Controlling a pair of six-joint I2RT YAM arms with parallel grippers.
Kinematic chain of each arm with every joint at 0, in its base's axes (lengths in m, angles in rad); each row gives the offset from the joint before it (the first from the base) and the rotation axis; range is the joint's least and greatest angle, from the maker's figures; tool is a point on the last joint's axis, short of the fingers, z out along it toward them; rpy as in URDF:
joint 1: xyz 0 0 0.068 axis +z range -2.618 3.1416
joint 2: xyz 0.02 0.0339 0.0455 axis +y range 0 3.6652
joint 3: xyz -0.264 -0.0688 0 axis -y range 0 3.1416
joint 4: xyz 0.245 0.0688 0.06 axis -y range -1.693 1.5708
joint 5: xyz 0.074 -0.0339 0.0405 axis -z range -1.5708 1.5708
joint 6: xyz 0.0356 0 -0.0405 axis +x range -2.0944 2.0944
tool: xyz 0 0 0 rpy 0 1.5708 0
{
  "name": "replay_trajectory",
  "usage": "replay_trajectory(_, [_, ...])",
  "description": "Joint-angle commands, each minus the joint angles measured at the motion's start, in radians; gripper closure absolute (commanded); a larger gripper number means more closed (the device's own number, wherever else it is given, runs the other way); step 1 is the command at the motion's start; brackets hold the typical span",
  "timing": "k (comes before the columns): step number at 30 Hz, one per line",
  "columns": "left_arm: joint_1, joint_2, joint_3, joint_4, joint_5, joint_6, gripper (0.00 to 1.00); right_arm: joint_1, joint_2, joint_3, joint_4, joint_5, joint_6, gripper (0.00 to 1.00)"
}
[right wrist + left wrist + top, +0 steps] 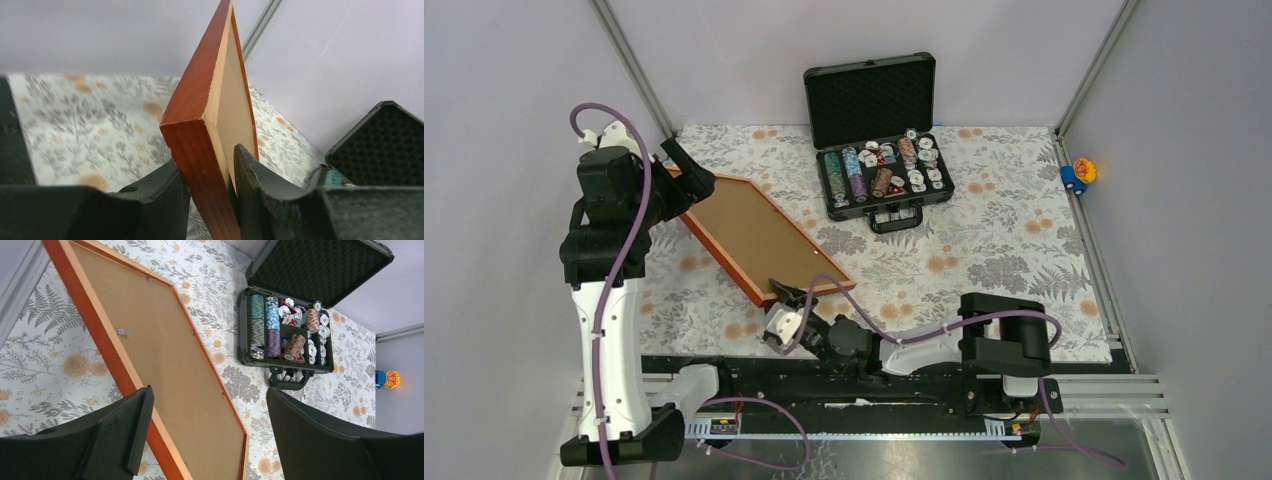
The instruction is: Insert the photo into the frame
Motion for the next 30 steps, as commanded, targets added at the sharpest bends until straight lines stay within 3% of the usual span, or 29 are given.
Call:
replay_trajectory(1, [-0.029,0.002,0.049,0.034,0.006,0.038,0.10,0.010,-0.089,0.008,0.070,0.021,0.483,1.00])
replay_trajectory(9, [-0.068,-0.019,0.077,0.034,-0.015,0.043,0.10,0.003,-0.119,-0.001,0.064,0.273,0.661,1.00])
replay_trajectory(12, [-0.079,-0.033,0.078,0.032,-0.041,0.045,0.10,-0.024,-0.149,-0.006,0.005,0.359,0.799,1.00])
replay_trajectory(19, [-0.078,-0.052,0.069,0.033,-0.078,0.050,0.09,-0.144,-0.203,0.000,-0.232,0.315,1.078,1.00])
replay_trajectory(30, [-0.079,-0.081,-0.023,0.073,-0.047,0.021,0.09,-0.207,-0.096,0.040,-0.241,0.267,1.191,1.00])
